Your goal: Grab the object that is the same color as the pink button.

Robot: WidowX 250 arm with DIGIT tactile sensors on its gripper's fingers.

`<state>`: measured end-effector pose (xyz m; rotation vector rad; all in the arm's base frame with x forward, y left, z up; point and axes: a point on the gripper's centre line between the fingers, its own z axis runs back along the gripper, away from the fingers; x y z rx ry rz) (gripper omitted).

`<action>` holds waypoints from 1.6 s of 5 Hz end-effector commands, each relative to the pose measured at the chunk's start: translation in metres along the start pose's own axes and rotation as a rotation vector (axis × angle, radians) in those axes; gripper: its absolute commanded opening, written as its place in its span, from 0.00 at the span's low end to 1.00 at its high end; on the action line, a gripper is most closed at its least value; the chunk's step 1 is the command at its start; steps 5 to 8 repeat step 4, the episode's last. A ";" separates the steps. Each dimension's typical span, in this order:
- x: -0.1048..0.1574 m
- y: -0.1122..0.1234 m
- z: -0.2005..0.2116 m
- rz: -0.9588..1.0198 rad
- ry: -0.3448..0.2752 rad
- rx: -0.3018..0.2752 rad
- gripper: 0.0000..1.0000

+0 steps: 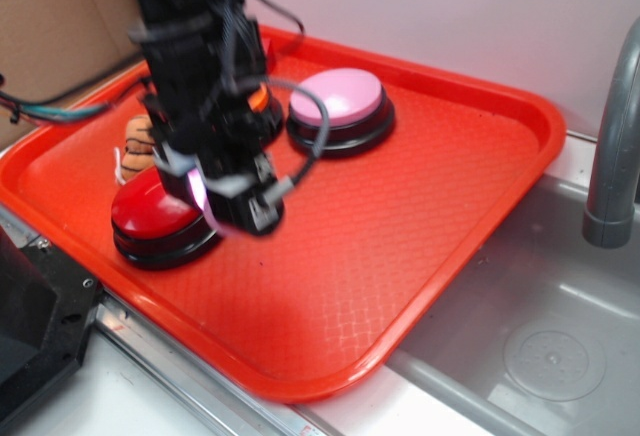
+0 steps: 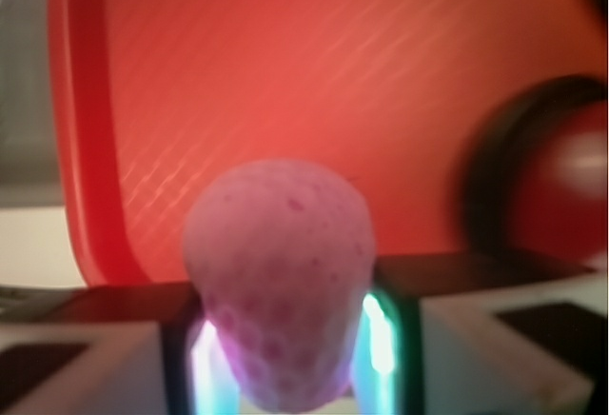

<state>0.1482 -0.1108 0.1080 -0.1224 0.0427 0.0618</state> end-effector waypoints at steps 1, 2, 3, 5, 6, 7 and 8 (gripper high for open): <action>0.014 0.034 0.088 0.179 -0.186 -0.001 0.00; 0.021 0.050 0.105 0.260 -0.215 -0.008 0.00; 0.028 0.053 0.107 0.302 -0.265 0.005 0.00; 0.031 0.043 0.094 0.283 -0.269 0.063 0.00; 0.031 0.043 0.094 0.283 -0.269 0.063 0.00; 0.031 0.043 0.094 0.283 -0.269 0.063 0.00; 0.031 0.043 0.094 0.283 -0.269 0.063 0.00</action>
